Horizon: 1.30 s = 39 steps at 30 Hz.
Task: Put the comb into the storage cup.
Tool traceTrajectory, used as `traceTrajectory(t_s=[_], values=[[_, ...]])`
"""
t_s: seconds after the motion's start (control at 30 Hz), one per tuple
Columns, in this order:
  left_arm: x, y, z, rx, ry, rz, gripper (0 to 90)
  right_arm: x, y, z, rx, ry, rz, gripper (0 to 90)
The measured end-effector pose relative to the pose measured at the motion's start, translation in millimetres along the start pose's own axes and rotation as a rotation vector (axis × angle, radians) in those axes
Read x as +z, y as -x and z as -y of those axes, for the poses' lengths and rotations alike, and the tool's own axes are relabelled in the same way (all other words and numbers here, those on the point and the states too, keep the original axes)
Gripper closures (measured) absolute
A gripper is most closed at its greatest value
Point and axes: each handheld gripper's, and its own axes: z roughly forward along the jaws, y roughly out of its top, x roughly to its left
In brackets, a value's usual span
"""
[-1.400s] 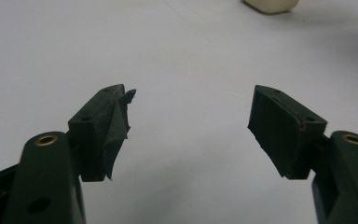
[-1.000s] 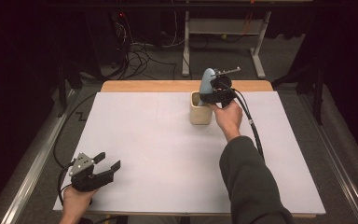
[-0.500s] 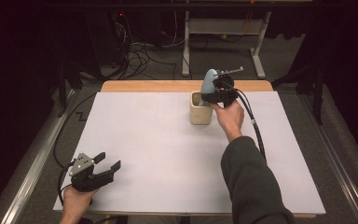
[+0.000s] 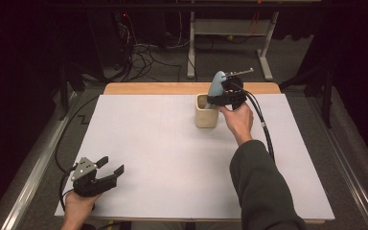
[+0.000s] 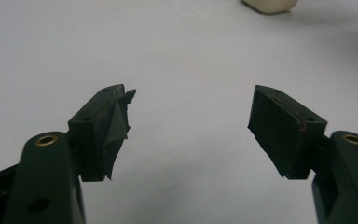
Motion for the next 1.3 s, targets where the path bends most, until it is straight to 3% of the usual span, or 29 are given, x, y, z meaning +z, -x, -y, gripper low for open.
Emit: traceTrajectory(t_s=[0.23,0.57,1.3], values=[[0.4,1.1,-0.2,0.002,0.002,0.000,29.2,-0.5,-0.3,1.3,-0.012,-0.003,0.025,32.8],[0.8,1.1,-0.1,-0.003,0.004,0.003,29.2,-3.2,4.0,5.5,0.016,0.011,0.013,32.4],[-0.8,1.1,-0.6,-0.006,0.014,0.000,29.7,-17.3,12.3,15.0,-0.001,0.049,0.010,30.2]])
